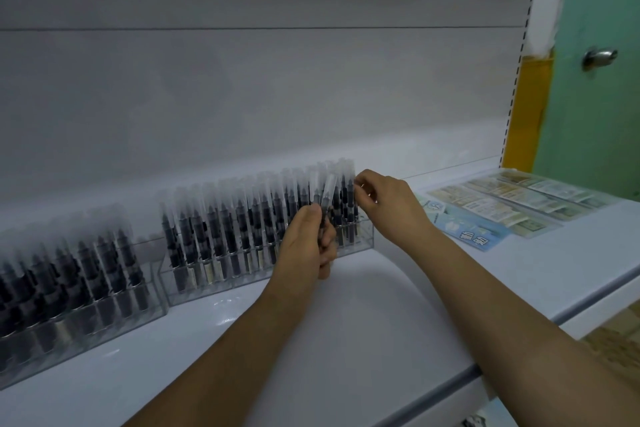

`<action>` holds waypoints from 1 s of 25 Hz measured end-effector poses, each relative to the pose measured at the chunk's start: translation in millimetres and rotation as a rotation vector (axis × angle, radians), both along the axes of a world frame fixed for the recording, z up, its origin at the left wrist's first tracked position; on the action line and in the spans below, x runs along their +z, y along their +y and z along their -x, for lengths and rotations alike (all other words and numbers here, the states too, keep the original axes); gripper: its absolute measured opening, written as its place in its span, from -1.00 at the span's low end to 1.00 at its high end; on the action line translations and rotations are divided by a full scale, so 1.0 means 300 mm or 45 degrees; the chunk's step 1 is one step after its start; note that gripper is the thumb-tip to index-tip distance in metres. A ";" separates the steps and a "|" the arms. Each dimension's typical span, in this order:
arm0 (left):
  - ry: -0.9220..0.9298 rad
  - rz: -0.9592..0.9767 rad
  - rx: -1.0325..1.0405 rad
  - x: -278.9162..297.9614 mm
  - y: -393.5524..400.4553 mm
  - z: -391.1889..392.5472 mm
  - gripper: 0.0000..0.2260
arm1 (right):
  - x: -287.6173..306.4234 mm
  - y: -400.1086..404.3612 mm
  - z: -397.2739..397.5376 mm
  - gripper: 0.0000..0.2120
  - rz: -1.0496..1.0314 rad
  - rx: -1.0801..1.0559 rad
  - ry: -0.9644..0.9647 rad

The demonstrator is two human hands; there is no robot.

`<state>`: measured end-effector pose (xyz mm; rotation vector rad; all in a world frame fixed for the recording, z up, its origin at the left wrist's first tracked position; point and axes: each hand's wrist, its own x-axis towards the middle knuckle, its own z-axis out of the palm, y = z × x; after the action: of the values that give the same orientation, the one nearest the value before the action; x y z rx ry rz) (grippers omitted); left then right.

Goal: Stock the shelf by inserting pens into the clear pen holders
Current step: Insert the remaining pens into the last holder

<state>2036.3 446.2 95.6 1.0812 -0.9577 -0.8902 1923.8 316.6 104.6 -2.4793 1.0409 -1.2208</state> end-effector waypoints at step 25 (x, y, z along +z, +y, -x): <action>-0.086 0.036 0.041 -0.012 -0.008 0.001 -0.74 | 0.005 -0.017 -0.015 -0.84 -0.003 0.007 0.019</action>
<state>2036.1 443.7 92.0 1.1056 -1.0031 -0.8161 1928.3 311.6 106.2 -2.4915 1.0378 -1.2013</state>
